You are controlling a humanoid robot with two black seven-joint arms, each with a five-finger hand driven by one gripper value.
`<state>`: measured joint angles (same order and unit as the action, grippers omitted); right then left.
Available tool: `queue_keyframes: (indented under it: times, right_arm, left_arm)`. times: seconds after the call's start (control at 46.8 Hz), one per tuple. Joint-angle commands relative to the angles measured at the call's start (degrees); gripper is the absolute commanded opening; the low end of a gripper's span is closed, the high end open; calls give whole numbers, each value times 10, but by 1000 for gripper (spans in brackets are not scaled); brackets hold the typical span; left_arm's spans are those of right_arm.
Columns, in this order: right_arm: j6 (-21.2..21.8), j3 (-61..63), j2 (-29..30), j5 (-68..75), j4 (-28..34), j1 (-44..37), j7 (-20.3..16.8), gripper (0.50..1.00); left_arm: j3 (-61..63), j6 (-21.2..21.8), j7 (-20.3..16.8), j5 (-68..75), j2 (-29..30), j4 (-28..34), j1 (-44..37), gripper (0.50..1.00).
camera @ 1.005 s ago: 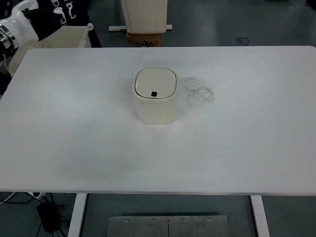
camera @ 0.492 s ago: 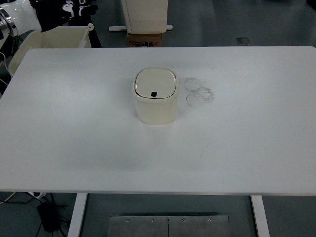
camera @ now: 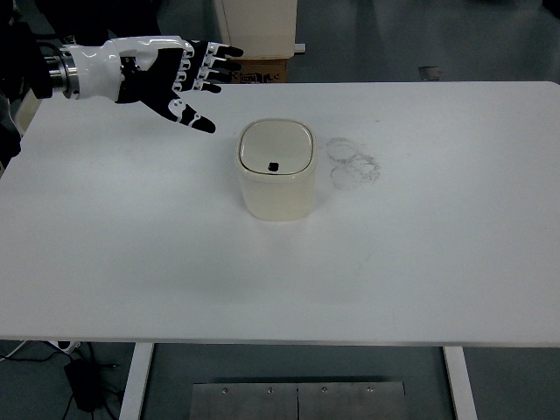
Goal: Open trash can
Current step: 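Raise the left hand and swing it toward the cream trash can, then lower the left hand's fingers onto the trash can lid's far edge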
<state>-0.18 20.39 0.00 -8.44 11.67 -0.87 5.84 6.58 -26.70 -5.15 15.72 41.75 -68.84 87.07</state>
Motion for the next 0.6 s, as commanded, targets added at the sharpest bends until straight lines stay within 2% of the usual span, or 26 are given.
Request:
queue_keyframes:
  times: [0.0, 0.235, 0.578]
  right_arm:
    - [0, 0, 0, 0, 0, 0, 0, 993]
    - [0, 0, 0, 0, 0, 0, 0, 993]
    - [0, 0, 0, 0, 0, 0, 0, 993]
  left_arm:
    - [0, -7, 8, 17, -13, -2, 5, 1000]
    - [4, -10, 18, 53, -51, -5, 6, 1000]
    - [12, -9, 51, 95, -87, -7, 1, 1000]
